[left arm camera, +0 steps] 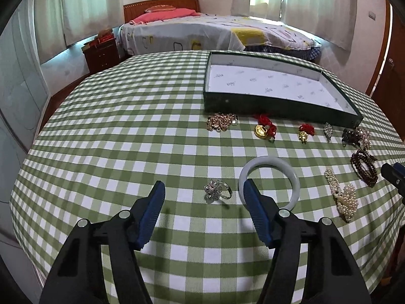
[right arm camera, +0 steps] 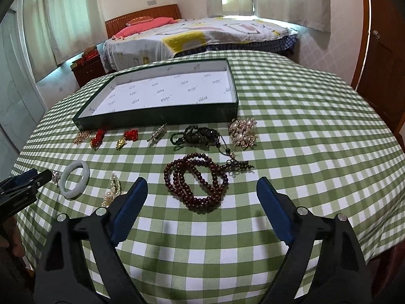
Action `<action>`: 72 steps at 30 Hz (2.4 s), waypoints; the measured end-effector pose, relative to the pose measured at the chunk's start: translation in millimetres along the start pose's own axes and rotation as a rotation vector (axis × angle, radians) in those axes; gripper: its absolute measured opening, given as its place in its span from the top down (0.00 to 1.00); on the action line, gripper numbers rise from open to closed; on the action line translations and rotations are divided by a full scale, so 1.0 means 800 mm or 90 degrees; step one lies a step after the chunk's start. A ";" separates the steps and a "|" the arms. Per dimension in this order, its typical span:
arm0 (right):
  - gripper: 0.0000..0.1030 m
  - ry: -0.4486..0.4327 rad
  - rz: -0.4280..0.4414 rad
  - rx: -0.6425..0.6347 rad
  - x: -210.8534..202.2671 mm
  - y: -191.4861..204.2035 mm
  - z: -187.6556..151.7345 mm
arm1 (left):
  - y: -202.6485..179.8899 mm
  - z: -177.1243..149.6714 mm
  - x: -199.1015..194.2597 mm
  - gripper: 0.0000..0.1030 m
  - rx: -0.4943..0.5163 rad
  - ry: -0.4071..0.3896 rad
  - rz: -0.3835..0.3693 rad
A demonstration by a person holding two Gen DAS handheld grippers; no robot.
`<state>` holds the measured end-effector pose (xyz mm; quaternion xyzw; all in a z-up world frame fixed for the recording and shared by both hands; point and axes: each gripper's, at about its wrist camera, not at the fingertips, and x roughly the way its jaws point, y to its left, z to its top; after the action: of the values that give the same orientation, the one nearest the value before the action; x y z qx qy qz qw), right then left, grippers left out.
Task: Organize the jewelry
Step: 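Lower the left gripper onto the silver ring and close on it, then close the right gripper on the dark red bead bracelet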
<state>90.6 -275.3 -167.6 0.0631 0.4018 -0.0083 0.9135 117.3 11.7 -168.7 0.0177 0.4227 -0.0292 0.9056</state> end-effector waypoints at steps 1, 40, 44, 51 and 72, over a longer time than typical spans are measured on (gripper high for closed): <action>0.17 0.002 0.000 0.001 0.002 0.000 0.000 | 0.000 0.000 0.004 0.39 0.001 0.003 -0.001; 0.17 0.028 0.013 0.019 0.022 -0.002 -0.002 | 0.009 -0.003 0.017 0.97 -0.020 0.009 -0.038; 0.17 0.028 0.013 0.018 0.023 -0.001 -0.002 | 0.009 -0.004 0.014 0.97 -0.023 0.007 -0.033; 0.17 0.027 0.009 0.020 0.023 -0.003 -0.003 | 0.010 0.000 0.007 0.97 -0.022 -0.008 -0.026; 0.49 0.037 -0.025 -0.075 0.061 0.023 0.001 | 0.015 0.011 0.014 0.97 -0.027 -0.009 -0.022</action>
<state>125.2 -255.6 -200.8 0.0014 0.4291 -0.0010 0.9032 131.9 23.0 -172.0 -0.0089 0.4174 -0.0360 0.9080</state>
